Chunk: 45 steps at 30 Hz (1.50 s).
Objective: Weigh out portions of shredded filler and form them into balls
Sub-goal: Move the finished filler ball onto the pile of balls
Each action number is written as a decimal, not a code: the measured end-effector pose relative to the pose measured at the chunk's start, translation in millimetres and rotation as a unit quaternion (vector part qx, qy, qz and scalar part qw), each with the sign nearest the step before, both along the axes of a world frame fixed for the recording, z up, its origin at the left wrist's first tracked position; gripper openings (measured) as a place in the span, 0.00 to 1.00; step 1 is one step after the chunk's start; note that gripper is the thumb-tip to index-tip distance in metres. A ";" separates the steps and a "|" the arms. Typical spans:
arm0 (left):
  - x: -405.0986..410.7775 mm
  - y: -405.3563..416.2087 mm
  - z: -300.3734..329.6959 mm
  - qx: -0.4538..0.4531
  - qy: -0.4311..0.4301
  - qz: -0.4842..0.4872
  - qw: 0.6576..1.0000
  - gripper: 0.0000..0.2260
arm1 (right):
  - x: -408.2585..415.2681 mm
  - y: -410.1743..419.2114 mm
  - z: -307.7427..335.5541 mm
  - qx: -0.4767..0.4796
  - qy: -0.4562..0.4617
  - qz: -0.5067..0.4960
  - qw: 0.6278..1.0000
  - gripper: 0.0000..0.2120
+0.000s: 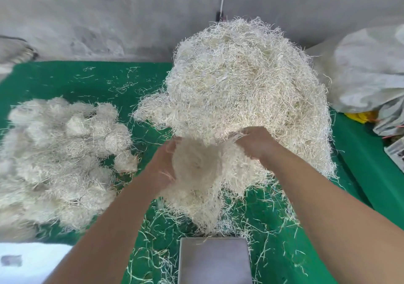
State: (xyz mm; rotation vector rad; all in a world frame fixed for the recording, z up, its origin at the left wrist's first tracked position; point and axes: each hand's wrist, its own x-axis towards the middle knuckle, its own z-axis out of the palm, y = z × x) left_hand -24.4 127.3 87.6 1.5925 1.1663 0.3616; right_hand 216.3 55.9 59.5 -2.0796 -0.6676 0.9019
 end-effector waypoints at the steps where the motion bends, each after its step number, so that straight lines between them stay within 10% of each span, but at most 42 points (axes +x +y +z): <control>1: 1.8 -0.3 -11.4 0.021 0.010 -0.057 0.998 0.24 | -0.3 2.8 2.2 -0.001 -0.039 0.009 0.999 0.22; 6: -23.8 15.8 -63.9 0.152 0.228 -0.208 0.939 0.42 | 39.8 5.7 6.1 0.061 -0.136 -0.092 0.984 0.11; 8: -36.1 19.9 -81.3 0.160 0.291 -0.245 0.911 0.31 | 60.9 4.2 12.6 0.026 -0.013 -0.178 0.984 0.09; 11: -39.5 24.2 -93.0 0.135 0.217 -0.125 0.959 0.09 | 64.8 1.5 19.8 0.039 0.252 -0.210 0.944 0.09; 13: -33.4 21.6 -89.1 0.129 0.137 -0.037 0.981 0.06 | 62.9 3.7 18.9 0.121 0.274 -0.191 0.935 0.15; 18: -20.6 -2.3 -65.5 0.079 -0.057 0.078 0.992 0.15 | 50.8 -12.6 16.8 -0.072 -0.018 0.158 0.985 0.57; 22: -21.1 -30.1 -53.0 -0.081 -0.247 0.143 0.955 0.26 | 56.3 -33.4 27.0 -0.251 -0.321 0.206 0.890 0.38; 24: -21.2 -42.7 -53.6 -0.142 -0.281 0.172 0.934 0.25 | 36.9 -46.6 33.9 -0.184 -0.375 0.147 0.897 0.34; 27: -13.2 -67.3 -47.5 -0.208 -0.323 0.160 0.909 0.11 | -32.1 -78.4 37.2 0.080 -0.171 0.164 0.968 0.42; 30: -0.3 -103.6 -37.8 -0.318 -0.441 0.072 0.836 0.15 | -96.9 -101.4 26.7 0.141 0.115 0.219 0.959 0.44; 35: -14.1 -124.2 -61.7 -0.258 -0.299 0.041 0.918 0.15 | -115.2 -125.3 -2.6 0.195 0.085 0.059 0.975 0.15; 39: -59.3 -113.0 -77.0 -0.126 -0.128 -0.060 0.982 0.20 | -102.8 -154.4 -23.2 0.118 0.113 -0.092 0.982 0.35; 45: -69.2 -153.0 -102.9 -0.210 -0.132 -0.050 0.968 0.27 | -136.7 -177.5 -44.5 0.015 0.170 0.120 0.978 0.31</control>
